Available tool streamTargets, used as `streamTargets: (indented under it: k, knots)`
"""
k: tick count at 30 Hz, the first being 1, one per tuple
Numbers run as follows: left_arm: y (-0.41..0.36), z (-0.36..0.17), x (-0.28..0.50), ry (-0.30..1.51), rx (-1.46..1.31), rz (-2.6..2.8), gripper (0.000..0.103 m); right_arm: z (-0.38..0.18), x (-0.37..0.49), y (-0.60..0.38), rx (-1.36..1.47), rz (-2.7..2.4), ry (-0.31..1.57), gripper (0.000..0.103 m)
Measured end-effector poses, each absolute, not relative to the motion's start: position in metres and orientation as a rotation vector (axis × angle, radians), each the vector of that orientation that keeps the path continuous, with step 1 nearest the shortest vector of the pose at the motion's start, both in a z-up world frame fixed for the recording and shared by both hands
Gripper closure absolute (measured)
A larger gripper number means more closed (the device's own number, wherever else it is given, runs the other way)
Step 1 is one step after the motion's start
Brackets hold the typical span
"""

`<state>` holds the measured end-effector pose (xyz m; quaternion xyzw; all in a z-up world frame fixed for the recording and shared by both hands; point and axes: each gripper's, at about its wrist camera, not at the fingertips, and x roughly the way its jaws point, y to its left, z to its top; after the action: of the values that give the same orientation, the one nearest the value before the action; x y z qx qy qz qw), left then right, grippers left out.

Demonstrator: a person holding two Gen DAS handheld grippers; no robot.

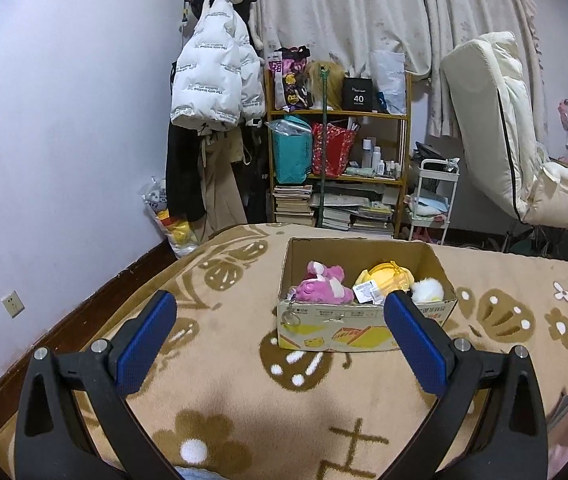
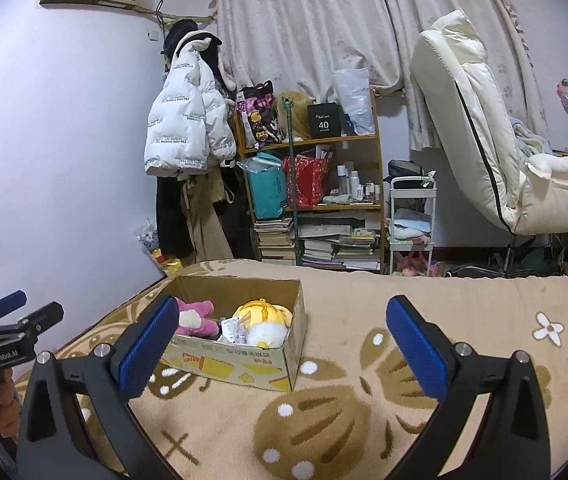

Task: Organize soft objects

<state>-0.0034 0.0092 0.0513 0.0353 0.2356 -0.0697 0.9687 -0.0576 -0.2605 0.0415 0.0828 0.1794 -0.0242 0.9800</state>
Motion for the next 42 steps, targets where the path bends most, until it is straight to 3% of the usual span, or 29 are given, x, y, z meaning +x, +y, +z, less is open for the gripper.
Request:
streamTargets:
  k: [42]
  knots:
    - [0.0056, 0.0467, -0.0036, 0.473, 0.090, -0.112, 0.001, 0.0347, -0.0576, -0.2665, 0.145, -0.054, 0.391, 0.000]
